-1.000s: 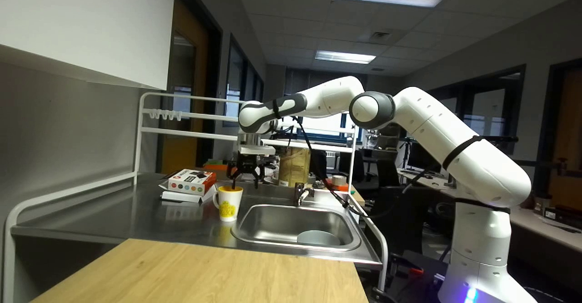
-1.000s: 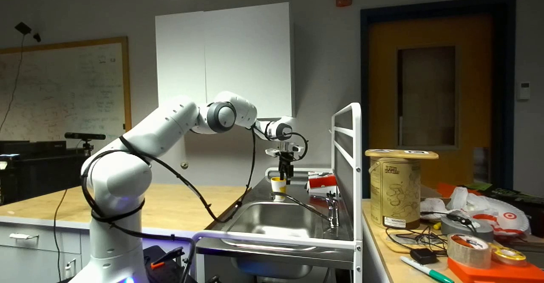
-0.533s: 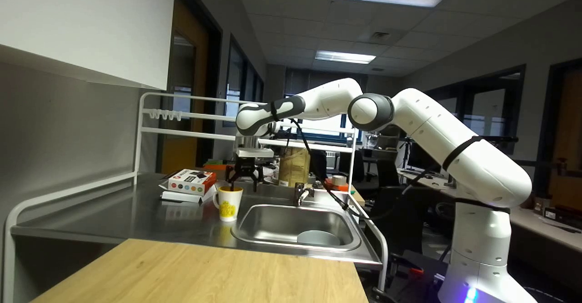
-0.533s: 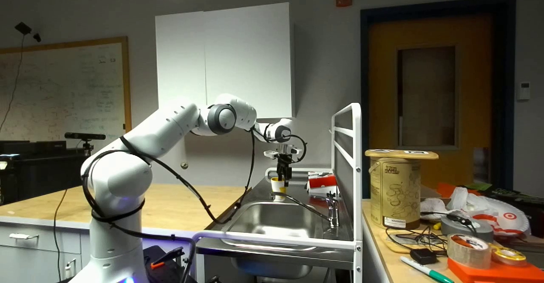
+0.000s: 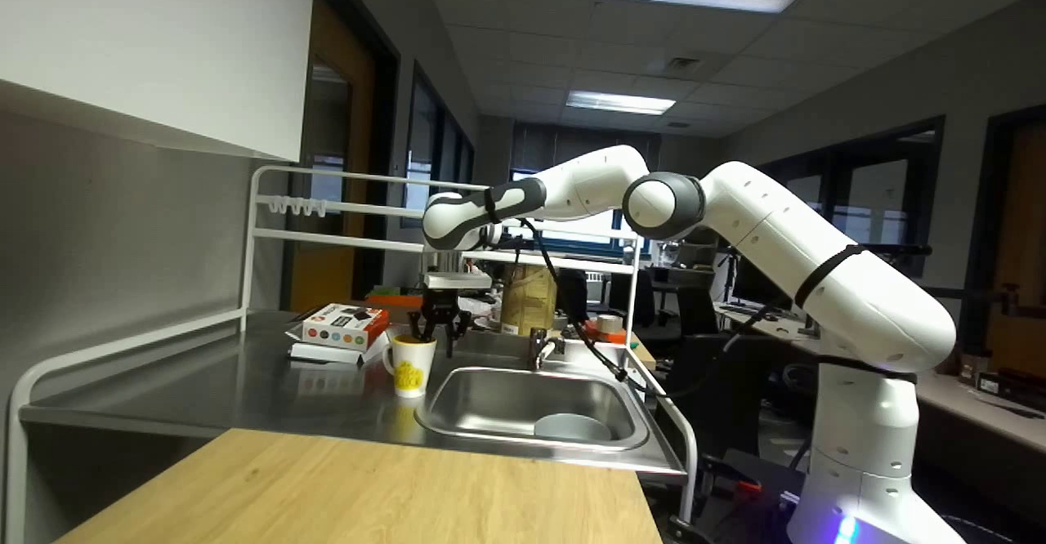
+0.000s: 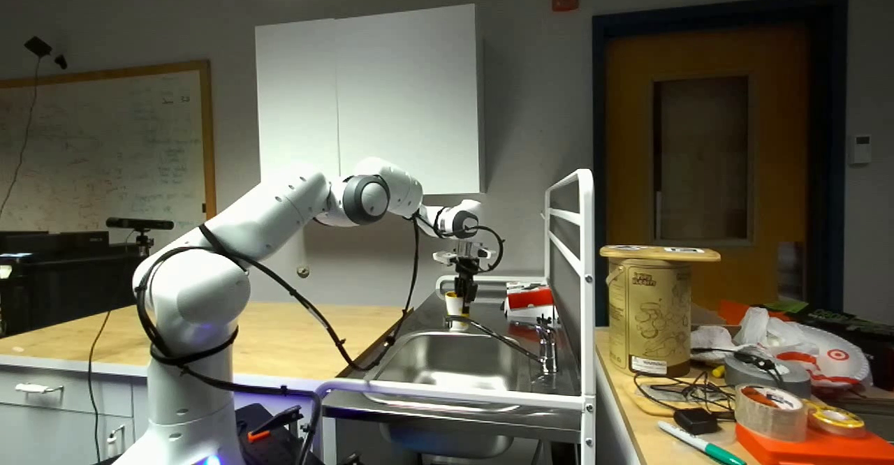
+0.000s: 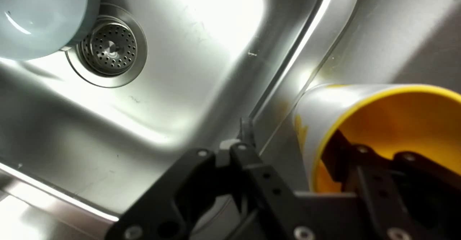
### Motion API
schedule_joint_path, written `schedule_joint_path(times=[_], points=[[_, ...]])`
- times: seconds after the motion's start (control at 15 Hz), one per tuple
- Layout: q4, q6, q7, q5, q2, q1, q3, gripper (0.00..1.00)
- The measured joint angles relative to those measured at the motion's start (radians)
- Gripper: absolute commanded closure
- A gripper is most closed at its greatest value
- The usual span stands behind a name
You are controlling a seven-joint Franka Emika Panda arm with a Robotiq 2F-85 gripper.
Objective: Take the mug from beside the sink and put it in the sink
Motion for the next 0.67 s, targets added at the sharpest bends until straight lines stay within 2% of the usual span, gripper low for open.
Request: schedule_joint_path(times=[0.07, 0.2, 0.33, 0.4, 0.67], points=[[0.0, 0.0, 0.0, 0.0, 0.0, 0.0, 0.0, 0.89], [0.001, 0.0, 0.0, 0.001, 0.0, 0.0, 0.0, 0.97], [0.004, 0.003, 0.0, 0.004, 0.0, 0.0, 0.001, 0.98], [0.011, 0.005, 0.0, 0.006, 0.0, 0.001, 0.003, 0.93], [0.027, 0.001, -0.008, 0.006, -0.005, 0.005, 0.011, 0.93]])
